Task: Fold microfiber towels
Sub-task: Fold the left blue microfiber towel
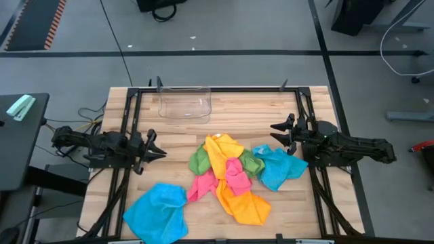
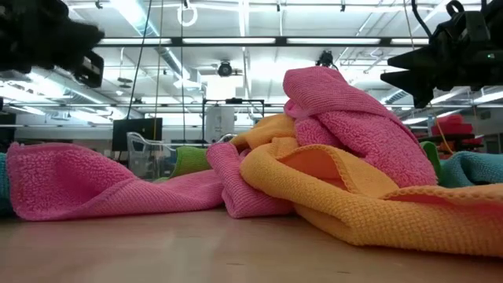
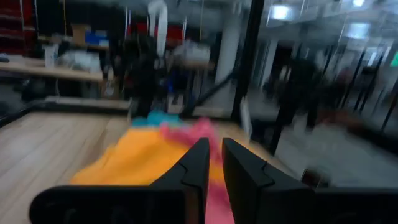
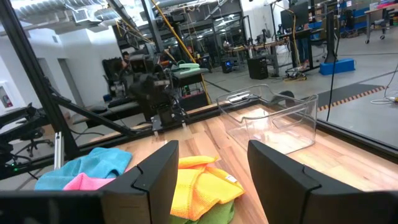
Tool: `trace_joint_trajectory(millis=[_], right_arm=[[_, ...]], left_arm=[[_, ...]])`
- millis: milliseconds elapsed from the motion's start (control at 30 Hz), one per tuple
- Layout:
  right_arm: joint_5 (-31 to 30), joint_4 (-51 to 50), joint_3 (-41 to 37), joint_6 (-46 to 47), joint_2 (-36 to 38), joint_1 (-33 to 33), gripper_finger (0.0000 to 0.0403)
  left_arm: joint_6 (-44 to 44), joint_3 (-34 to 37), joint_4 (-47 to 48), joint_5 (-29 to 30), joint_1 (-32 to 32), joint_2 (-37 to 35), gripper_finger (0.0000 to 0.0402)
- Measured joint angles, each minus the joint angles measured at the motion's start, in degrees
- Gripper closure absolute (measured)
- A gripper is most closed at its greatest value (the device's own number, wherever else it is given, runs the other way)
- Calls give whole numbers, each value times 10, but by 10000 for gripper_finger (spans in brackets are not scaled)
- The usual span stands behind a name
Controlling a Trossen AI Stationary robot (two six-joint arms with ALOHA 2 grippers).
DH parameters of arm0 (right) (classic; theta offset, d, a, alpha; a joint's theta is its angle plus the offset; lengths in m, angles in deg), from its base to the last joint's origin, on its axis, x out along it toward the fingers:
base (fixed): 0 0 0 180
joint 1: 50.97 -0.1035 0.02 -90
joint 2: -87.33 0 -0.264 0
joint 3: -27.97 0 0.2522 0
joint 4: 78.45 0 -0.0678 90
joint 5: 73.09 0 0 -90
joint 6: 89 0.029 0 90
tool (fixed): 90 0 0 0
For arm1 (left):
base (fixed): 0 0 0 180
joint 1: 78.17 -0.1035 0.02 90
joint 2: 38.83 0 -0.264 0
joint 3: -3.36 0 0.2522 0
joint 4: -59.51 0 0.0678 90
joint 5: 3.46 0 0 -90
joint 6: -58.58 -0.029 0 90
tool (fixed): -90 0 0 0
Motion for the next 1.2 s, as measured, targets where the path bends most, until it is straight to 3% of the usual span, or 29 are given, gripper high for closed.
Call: trace_joint_trajectory(millis=[200, 400, 533, 667, 867, 1033, 1200], right_arm=[[0, 2, 0, -15, 0, 0, 202], [0, 22, 0, -1, 0, 0, 202], [0, 22, 0, -5, 0, 0, 202], [0, 24, 0, 60, 0, -2, 202], [-44, 35, 0, 126, -2, -1, 202], [-45, 26, 0, 140, -12, -2, 202], [-36, 62, 0, 123, -49, -2, 202]], left_arm=[[17, 0, -104, 0, 0, 0, 344], [48, 0, -111, 0, 0, 0, 347], [116, 0, -107, 2, 0, 1, 356], [146, 0, -103, 61, 0, 16, 362], [172, 0, -79, 130, 0, 79, 351], [205, -2, -71, 137, 0, 146, 326], [220, -80, 58, 138, 0, 226, 310]])
